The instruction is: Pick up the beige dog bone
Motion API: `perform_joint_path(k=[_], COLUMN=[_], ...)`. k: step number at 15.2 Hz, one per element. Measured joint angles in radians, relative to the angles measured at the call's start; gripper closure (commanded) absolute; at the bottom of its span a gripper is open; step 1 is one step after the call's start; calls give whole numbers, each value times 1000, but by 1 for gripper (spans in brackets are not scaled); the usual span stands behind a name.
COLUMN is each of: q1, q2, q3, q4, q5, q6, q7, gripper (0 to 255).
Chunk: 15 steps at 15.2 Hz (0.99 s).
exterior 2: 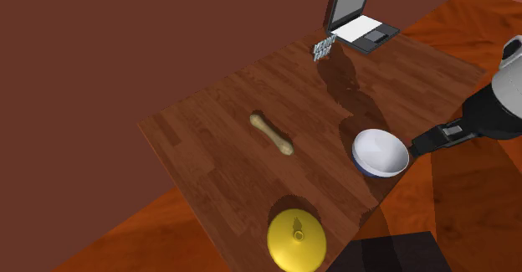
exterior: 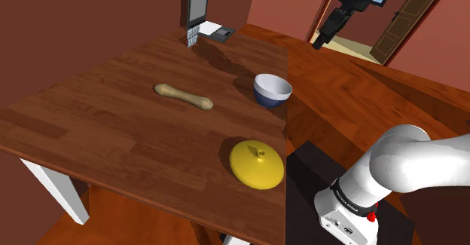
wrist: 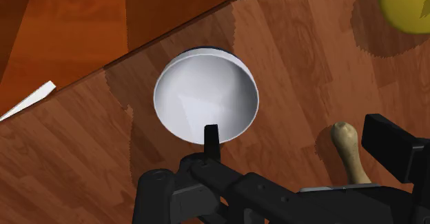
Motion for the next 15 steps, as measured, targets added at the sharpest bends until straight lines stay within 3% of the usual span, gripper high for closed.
perform_joint_path(k=[6, 15], q1=[20, 59], q2=[104, 362], q3=[37, 131], q4=[-8, 35], q5=[13, 20], q6=[101, 295], q7=[5, 28], gripper=[0, 0])
